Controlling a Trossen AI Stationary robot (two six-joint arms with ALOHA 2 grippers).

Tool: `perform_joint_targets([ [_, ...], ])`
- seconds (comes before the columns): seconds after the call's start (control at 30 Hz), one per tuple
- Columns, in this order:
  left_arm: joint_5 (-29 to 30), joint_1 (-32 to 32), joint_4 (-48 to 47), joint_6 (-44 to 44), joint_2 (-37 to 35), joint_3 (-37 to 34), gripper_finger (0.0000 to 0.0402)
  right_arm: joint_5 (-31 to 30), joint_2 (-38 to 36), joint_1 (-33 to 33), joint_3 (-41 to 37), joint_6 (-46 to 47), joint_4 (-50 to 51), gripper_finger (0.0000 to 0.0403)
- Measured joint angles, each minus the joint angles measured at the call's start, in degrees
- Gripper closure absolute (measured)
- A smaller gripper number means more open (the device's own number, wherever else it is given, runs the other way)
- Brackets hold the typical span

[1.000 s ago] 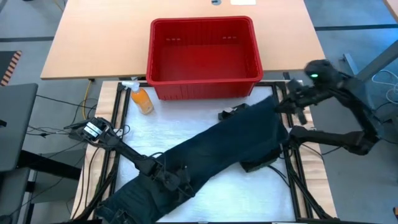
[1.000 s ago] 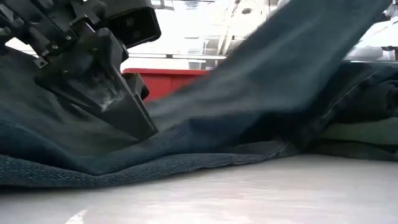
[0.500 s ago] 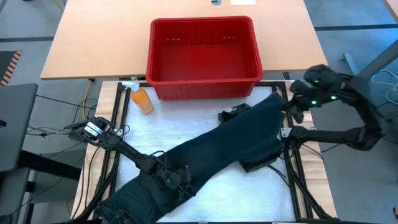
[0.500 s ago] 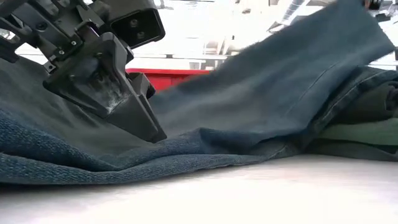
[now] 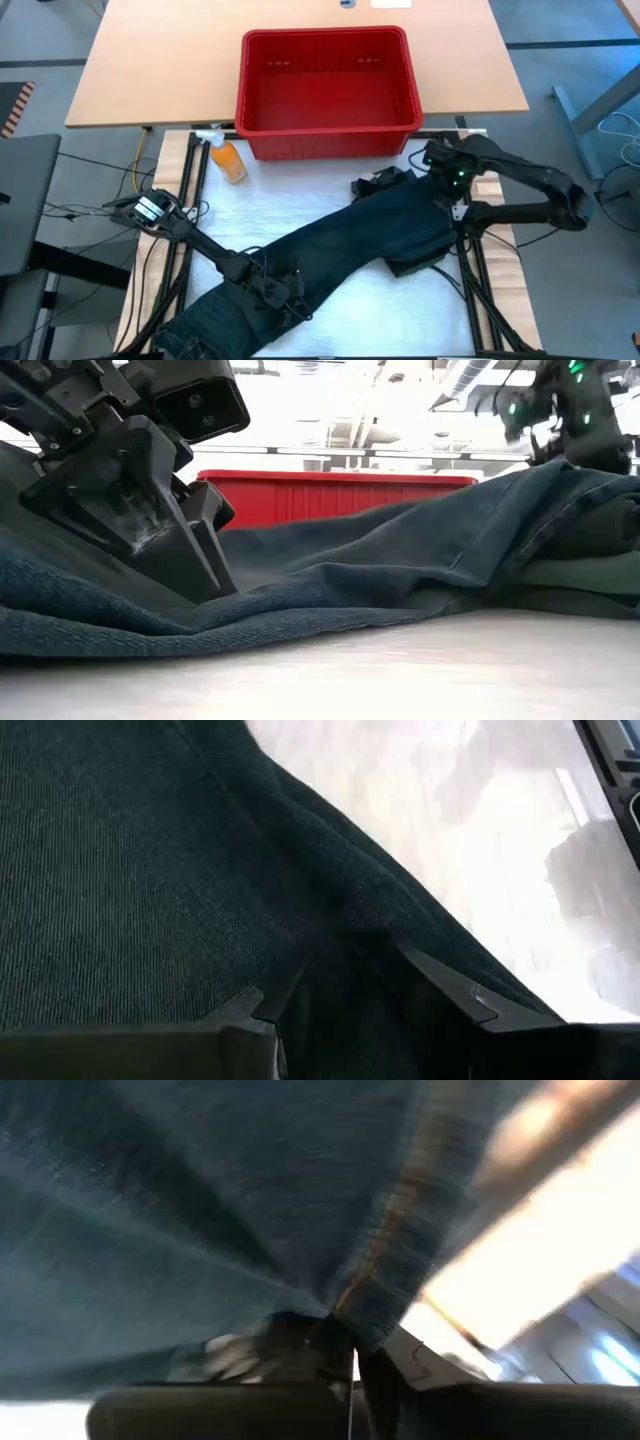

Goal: Fold laundry
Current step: Fold the dark blue jeans

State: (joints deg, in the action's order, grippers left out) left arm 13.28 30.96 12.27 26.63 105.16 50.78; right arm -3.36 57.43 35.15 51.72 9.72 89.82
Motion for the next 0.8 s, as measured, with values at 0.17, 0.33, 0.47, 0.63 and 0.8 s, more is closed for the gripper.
perform_joint_targets([
  [0.17, 0.0, -0.2, 0.0, 0.1, 0.0, 0.0, 0.0274, -13.2, 3.8, 3.1, -2.3, 2.1, 0.4, 0.0336],
  [0.33, -0.1, -0.2, -0.3, 0.1, 0.0, 0.0, 0.0274, -13.4, 3.3, 5.0, 4.1, -2.4, 0.4, 0.0291],
  [0.47, -1.0, -0.2, -2.2, 1.5, -0.1, 0.1, 0.0274, -11.4, 2.0, 4.8, 11.1, -2.7, 0.1, 0.0264],
  [0.63, -1.8, -0.1, -3.7, 3.1, -0.1, 0.1, 0.0274, 10.6, -3.6, 1.2, 14.4, -7.0, 0.1, 0.0251],
  [0.8, -2.1, -0.1, -3.8, 1.9, -0.1, 0.1, 0.0274, 17.0, -9.7, -8.6, 12.4, -4.6, 0.1, 0.0253],
])
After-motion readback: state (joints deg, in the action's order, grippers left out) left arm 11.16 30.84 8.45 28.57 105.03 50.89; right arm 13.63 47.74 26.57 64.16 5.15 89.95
